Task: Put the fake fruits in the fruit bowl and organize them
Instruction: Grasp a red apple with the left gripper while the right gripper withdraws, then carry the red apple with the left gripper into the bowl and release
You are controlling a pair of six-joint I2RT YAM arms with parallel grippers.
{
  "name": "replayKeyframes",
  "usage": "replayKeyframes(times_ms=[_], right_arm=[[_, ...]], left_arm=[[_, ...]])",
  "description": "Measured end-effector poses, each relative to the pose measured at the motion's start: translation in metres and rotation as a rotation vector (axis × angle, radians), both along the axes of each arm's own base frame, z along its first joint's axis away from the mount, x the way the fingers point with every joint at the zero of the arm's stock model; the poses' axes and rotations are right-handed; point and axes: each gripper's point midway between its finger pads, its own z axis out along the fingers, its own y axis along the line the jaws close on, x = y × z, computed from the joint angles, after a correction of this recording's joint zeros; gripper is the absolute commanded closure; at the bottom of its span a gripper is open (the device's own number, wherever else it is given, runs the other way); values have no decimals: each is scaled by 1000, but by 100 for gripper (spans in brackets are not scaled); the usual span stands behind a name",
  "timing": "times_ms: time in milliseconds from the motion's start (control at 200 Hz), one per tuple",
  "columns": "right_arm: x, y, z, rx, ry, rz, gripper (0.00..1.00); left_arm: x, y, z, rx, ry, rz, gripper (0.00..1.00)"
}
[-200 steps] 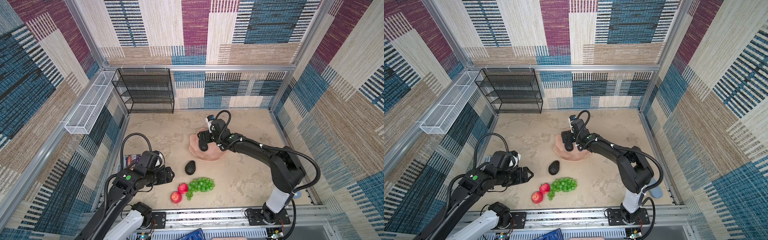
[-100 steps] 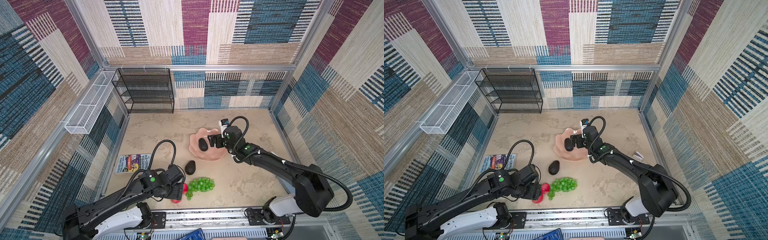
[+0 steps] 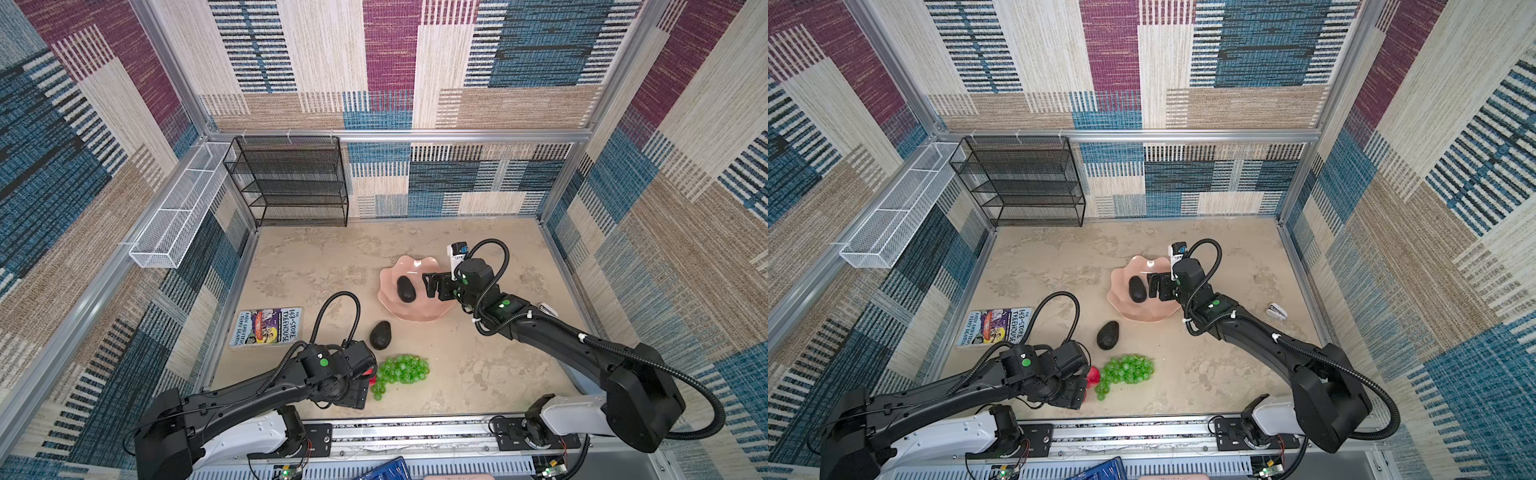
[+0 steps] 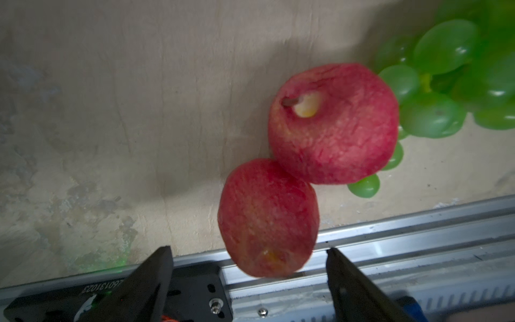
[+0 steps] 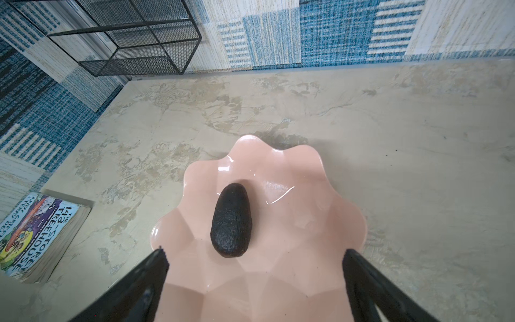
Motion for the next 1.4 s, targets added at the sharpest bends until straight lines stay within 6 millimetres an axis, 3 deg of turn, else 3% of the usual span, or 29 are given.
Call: replayKeyframes(times_ms=[250, 431, 531, 711, 947, 1067, 1207, 1398], right_arm=[[-1, -2, 10, 11, -22, -6, 0], [-2, -6, 18, 18, -42, -19, 0], [-1, -7, 18, 15, -44, -25, 0], [-1, -8, 15, 8, -39, -31, 0], [1, -8, 8, 2, -23, -33, 0], [-1, -9, 8, 18, -27, -32, 0], [-5, -17, 10, 51, -27, -38, 0], [-27, -44, 13, 106, -48, -80, 0]], left_arm=[[5, -6, -14, -20, -12, 31, 18], [8, -9, -21, -3, -9, 32, 44], [9, -11, -17, -12, -16, 32, 52], [13, -12, 14, -81, -73, 35, 55], [28, -29, 87, -254, -216, 16, 54], [41, -39, 102, -235, -256, -40, 53], [75, -68, 110, -220, -284, -91, 53], [134, -154, 147, -307, -373, -236, 52]])
